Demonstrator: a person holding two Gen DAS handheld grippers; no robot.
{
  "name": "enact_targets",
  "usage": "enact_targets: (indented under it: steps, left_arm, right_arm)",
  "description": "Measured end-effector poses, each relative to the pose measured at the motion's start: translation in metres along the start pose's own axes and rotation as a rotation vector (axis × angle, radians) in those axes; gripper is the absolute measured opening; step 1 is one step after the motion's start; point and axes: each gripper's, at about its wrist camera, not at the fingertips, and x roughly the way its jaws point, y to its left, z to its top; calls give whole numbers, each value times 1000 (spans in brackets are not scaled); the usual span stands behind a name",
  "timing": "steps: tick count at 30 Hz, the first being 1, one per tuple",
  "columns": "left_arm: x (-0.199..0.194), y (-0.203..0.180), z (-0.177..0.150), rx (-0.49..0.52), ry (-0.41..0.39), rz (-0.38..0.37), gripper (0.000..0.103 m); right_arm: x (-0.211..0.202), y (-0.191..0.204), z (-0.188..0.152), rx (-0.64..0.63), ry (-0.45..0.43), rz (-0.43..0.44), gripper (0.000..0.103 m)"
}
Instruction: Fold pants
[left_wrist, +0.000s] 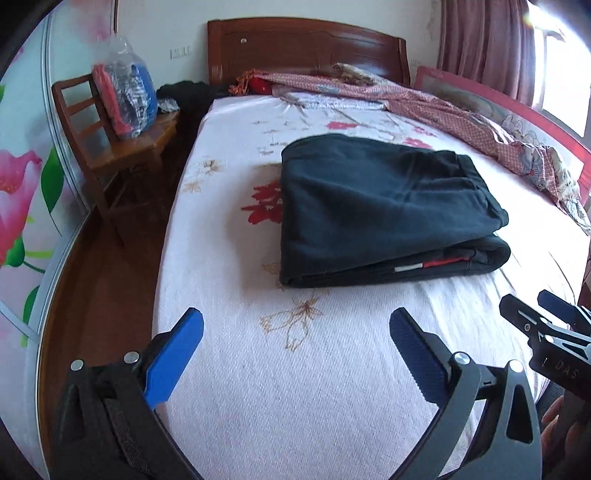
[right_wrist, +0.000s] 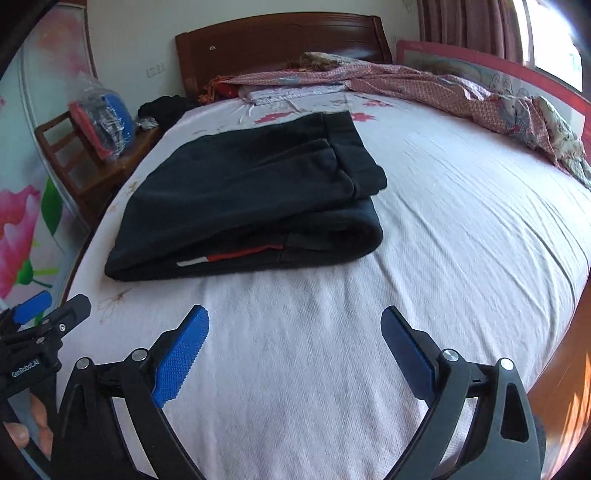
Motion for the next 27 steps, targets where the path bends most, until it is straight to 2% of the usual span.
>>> enact_targets:
  steps: [3, 6, 10, 13, 18, 27]
  left_arm:
    - [-2, 9, -1, -61, 24, 59, 101]
    - [3, 13, -2, -80, 47, 78, 101]
    - [7, 9, -3, -56, 69, 75, 101]
    - [5, 11, -2, -70, 64, 44, 101]
    - [7, 3, -3, -41, 66, 40, 101]
    - [5, -6, -3, -9, 66, 26, 101]
  right_arm:
    - [8, 2, -4, -27, 35, -19, 94]
    - [5, 14, -10, -78, 38, -5, 94]
    - [4, 19, -12, -94, 51, -2, 94]
    - [3, 12, -11, -55, 52, 1, 94]
    - [1, 1, -10, 7, 56, 14, 94]
    - [4, -2, -9, 33, 76, 32, 94]
